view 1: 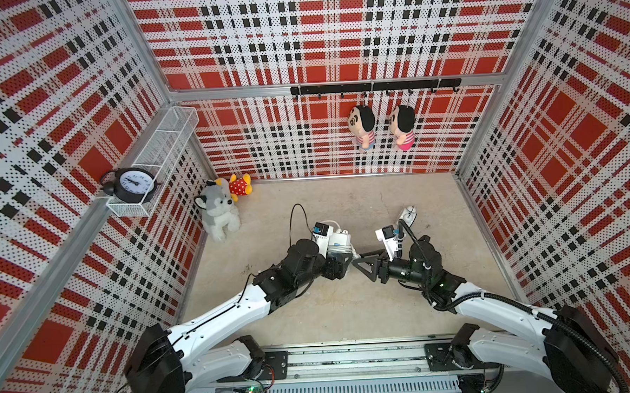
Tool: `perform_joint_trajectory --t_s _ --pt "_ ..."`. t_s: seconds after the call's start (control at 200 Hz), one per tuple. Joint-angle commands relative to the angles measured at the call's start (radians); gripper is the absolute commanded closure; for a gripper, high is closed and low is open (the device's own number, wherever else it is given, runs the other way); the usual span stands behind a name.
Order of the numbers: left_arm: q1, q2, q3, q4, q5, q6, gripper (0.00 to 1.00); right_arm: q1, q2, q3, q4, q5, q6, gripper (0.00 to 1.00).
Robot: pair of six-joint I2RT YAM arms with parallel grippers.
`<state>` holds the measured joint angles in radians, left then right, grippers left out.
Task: Unwrap the cord wrapped around the power strip
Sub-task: Place the power strip at the center of the board.
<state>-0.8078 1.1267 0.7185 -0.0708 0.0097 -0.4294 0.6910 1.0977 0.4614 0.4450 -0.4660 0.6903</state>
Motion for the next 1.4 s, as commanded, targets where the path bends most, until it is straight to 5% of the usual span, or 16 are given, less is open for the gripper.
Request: perform_joint_trajectory --t_s 0.0,0.296,0.721,0.782,0.992,1.278,1.393 --pt "0.011 0.037 -0.007 0.04 -0.021 -0.052 1.0 0.005 0.014 -0.007 0.034 0.036 0.029 0.3" --pt "-0.003 0.265 0.033 -0.102 -0.052 -0.034 1.0 0.005 0.011 -0.007 -0.24 0.312 -0.004 0.25" --pt "-0.085 0.435 0.104 -0.207 -0.187 0.055 0.98 0.004 -0.005 -0.033 -0.27 0.377 -0.003 0.25" --pt "-0.085 0.441 0.105 -0.207 -0.182 0.055 0.9 0.004 -0.008 -0.035 -0.272 0.38 -0.004 0.25" --pt "-0.084 0.418 0.104 -0.205 -0.151 0.055 0.3 0.004 -0.017 -0.038 -0.277 0.382 -0.005 0.25" --pt "-0.077 0.372 0.082 -0.235 -0.164 0.05 0.0 0.005 -0.022 -0.036 -0.279 0.38 -0.009 0.25" --pt "-0.079 0.36 0.067 -0.247 -0.176 0.037 0.02 0.004 -0.024 -0.037 -0.279 0.381 -0.009 0.25"
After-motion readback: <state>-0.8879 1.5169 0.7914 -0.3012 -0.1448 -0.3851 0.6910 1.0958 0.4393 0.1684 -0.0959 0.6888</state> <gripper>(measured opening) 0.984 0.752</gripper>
